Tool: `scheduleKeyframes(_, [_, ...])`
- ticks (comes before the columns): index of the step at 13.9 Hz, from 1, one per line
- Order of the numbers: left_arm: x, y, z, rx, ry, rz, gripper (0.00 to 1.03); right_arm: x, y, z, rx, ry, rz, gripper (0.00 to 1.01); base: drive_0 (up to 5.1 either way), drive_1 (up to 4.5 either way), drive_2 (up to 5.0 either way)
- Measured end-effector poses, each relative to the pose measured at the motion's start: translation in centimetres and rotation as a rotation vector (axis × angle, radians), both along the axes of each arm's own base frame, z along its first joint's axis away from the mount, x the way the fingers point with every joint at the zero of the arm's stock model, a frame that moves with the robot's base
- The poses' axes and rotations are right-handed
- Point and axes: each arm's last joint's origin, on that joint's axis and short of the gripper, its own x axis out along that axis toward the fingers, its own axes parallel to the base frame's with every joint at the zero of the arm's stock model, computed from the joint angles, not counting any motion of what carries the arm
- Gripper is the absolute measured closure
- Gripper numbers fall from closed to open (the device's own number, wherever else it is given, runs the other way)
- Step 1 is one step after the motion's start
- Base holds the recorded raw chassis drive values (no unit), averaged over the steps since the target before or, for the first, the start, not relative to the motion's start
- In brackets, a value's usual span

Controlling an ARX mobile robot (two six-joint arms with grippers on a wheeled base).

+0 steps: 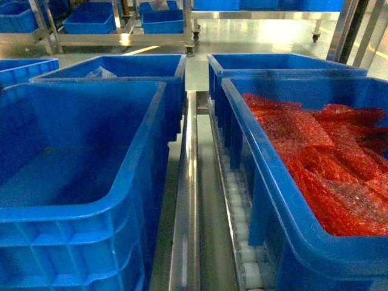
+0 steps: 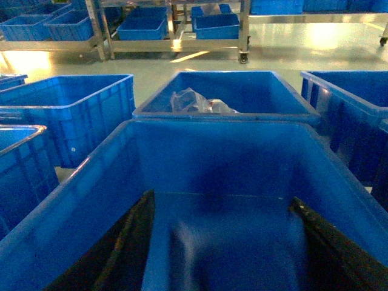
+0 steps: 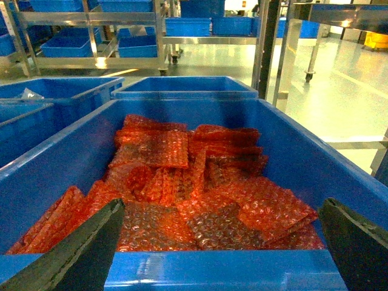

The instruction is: Pick blue part to blue bin on bottom shelf

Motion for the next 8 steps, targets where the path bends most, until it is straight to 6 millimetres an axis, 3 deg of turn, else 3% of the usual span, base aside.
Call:
scheduleKeyframes(1, [-0.1,0.0,0.3,-0.016,-0.025,-0.012,0.04,0.0,0.0,0.0,0.0,0.0,0.0,0.03,0.0,0.0,0.0])
scheduleKeyframes(2, [-1.1,0.9,0.0,-0.028,-0.049,-0.113,0.22,0.0,0.0,0.0,0.0,0.0,0.0,0.03,0.0,0.0,0.0])
scheduleKeyframes(8, [-2.9,1.9,-1.1,-0.027,-0.038,-0.132,0.45,0.0,0.0,0.0,0.0,0.0,0.0,0.03,0.0,0.0,0.0])
